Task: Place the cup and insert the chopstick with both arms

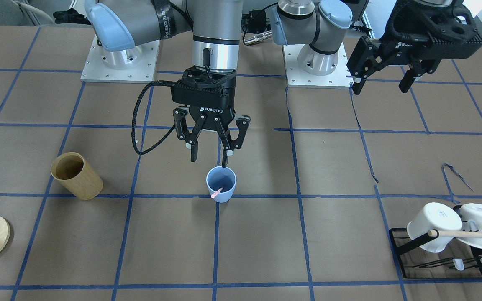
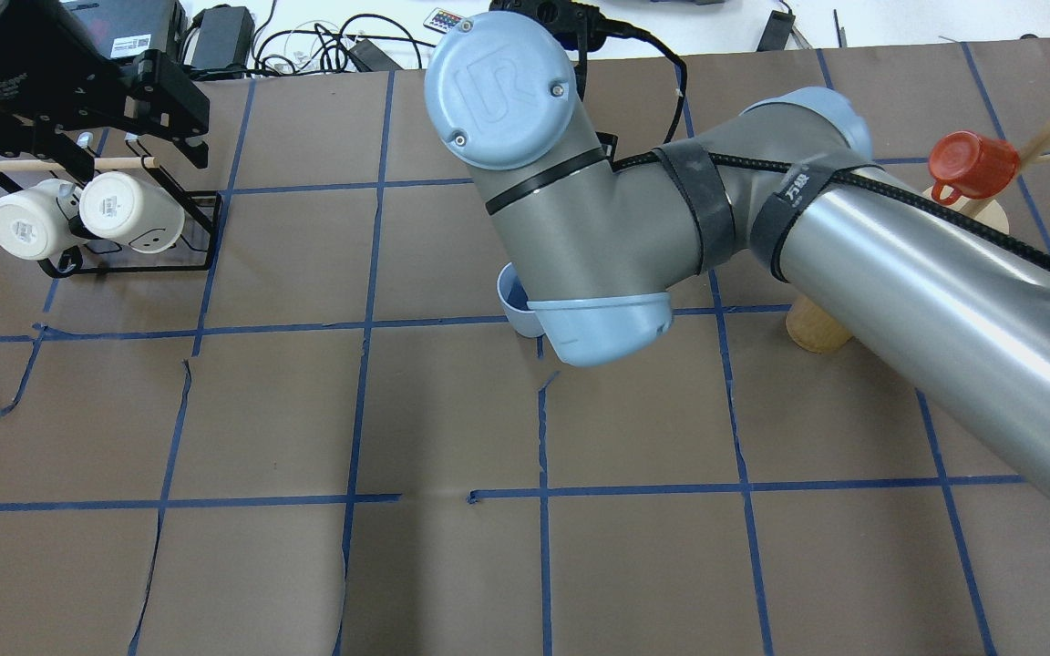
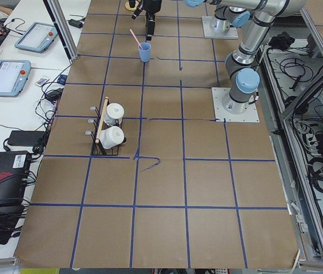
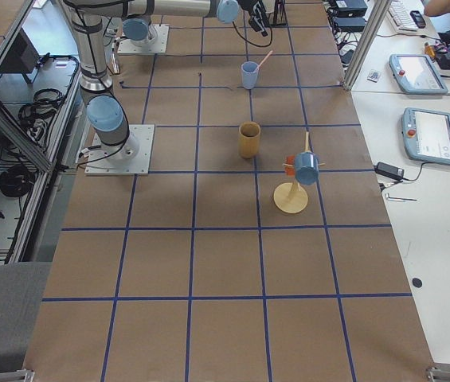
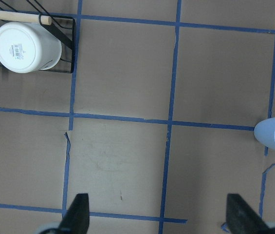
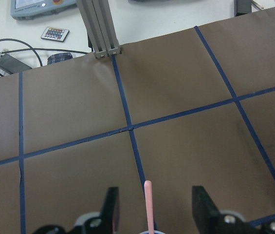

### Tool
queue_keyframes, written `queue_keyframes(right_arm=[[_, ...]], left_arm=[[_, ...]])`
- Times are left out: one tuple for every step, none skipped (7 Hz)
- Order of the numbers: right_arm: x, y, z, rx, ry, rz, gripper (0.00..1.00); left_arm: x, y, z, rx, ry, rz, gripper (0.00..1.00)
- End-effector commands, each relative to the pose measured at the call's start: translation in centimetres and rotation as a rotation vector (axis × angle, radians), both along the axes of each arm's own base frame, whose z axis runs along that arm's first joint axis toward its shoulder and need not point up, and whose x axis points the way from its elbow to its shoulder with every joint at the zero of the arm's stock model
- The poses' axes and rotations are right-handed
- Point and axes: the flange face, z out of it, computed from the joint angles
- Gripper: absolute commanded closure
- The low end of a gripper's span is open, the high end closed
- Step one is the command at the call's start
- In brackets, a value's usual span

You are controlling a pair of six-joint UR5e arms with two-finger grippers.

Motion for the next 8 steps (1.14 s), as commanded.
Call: queue_keyframes(right_arm=[[-1.5,0.0,4.2,0.050,0.052,0.016,0.00],[-3.3,-1.1,6.8,0.130,0.089,-0.004,0.00],[-6.0,-2.7,8.5,0.205,0.075,0.009,0.00],[-9.7,-4.0,8.6,0.277,0.036,0.001,0.00],[-12.9,-5.0,7.7,0.374,-0.006,0.027,0.00],[-15.0,-5.4,6.9,0.449,-0.004,0.062,0.00],[-16.3,-5.5,6.0,0.522,-0.040,0.080,0.00],[-18.8,-5.9,5.8,0.553,-0.040,0.036,0.00]], left_arm=[[0.0,0.0,0.0,-0.002,0.005,0.005,0.00],[-0.1,-0.1,-0.1,0.001,0.007,0.004,0.00],[-0.1,-0.2,-0.2,0.000,0.009,0.006,0.00],[-0.1,-0.1,0.0,-0.002,0.005,0.006,0.00],[0.0,-0.1,0.1,-0.006,-0.001,0.016,0.00],[0.2,-0.3,-0.2,-0.003,0.009,0.019,0.00],[0.3,-0.4,-0.2,-0.003,0.008,0.020,0.00],[0.2,-0.2,0.1,-0.009,0.009,0.018,0.00]])
